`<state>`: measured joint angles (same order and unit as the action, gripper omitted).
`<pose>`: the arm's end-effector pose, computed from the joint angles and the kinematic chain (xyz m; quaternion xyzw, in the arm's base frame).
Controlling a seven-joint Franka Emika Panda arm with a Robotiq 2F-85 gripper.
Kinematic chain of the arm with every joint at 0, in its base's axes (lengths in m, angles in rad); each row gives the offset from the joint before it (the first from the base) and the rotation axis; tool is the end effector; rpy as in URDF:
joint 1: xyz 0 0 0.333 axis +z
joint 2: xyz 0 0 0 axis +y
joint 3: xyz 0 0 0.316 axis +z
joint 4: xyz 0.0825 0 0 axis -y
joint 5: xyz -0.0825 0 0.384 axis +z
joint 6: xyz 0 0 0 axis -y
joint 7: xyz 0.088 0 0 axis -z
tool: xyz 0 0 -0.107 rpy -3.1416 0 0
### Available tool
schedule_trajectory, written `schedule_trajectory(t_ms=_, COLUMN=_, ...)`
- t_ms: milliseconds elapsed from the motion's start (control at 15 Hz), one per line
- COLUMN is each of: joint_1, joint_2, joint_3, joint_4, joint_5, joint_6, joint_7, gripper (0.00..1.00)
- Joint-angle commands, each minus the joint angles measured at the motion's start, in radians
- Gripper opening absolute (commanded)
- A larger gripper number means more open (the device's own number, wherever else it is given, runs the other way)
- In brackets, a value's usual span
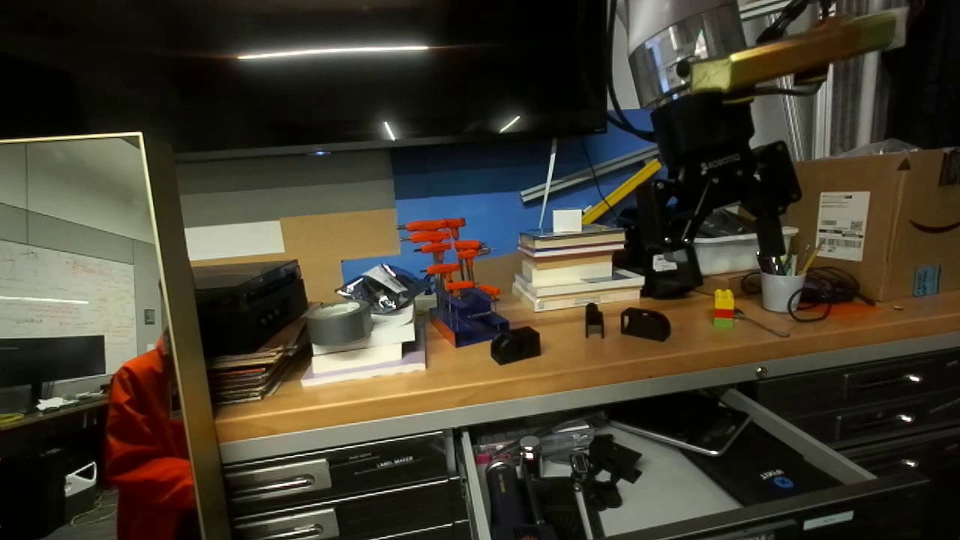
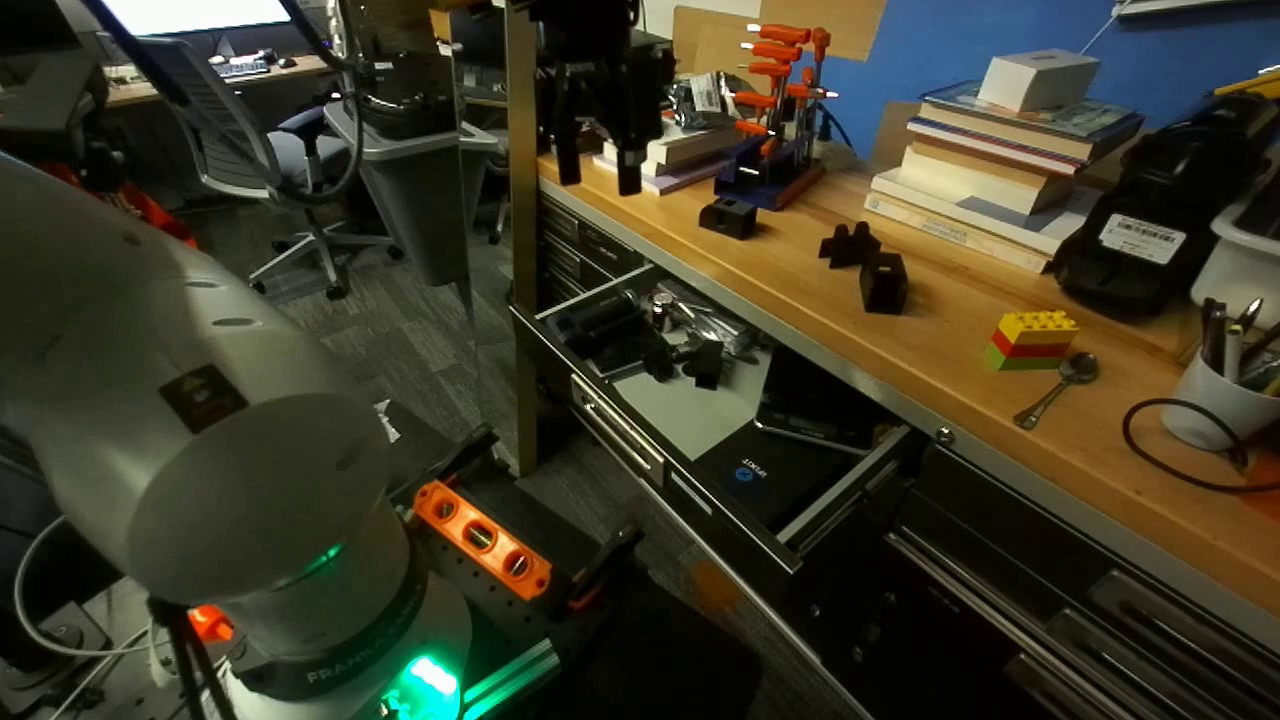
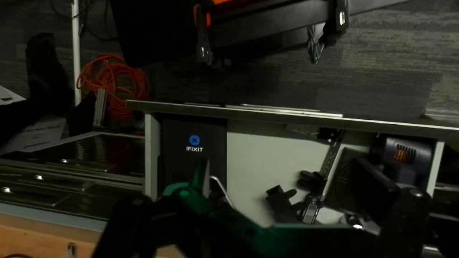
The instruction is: Pick up the black objects from the counter and put them in the open drawer and close it
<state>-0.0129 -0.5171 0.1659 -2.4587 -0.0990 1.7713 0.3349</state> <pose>0.3693 0.0510 0.4643 0.9881 -0.0902 -0.0656 0.1061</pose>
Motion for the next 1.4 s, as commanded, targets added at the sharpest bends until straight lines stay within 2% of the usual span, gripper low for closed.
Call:
schedule_trajectory(t_ms=0, joint_1=-0.054, joint_2=0.067, joint_3=-0.030, joint_4=0.010, joint_5=-0.053, joint_6=0.139, joint_7=0.091, gripper=1.00)
schedule_trajectory(t_ms=333, joint_1=-0.129, joint_2=0.181, joint_3=-0.084, joint_4=0.031, joint_5=-0.046, joint_6=0.381, joint_7=0.231, gripper=1.00)
schedule_trajectory(t_ms=600, joint_1=-0.170, joint_2=0.280, joint_3=-0.101, joint_4=0.069, joint_5=-0.055, joint_6=0.506, joint_7=0.398, gripper=1.00)
schedule_trajectory(t_ms=1000, joint_1=-0.159, joint_2=0.466, joint_3=-0.130, joint_4=0.190, joint_5=-0.084, joint_6=0.650, joint_7=0.601, gripper=1.00)
schedule_trajectory(t_ms=1333, joint_1=-0.126, joint_2=0.627, joint_3=-0.183, joint_4=0.309, joint_5=-0.088, joint_6=0.716, joint_7=0.666, gripper=1.00)
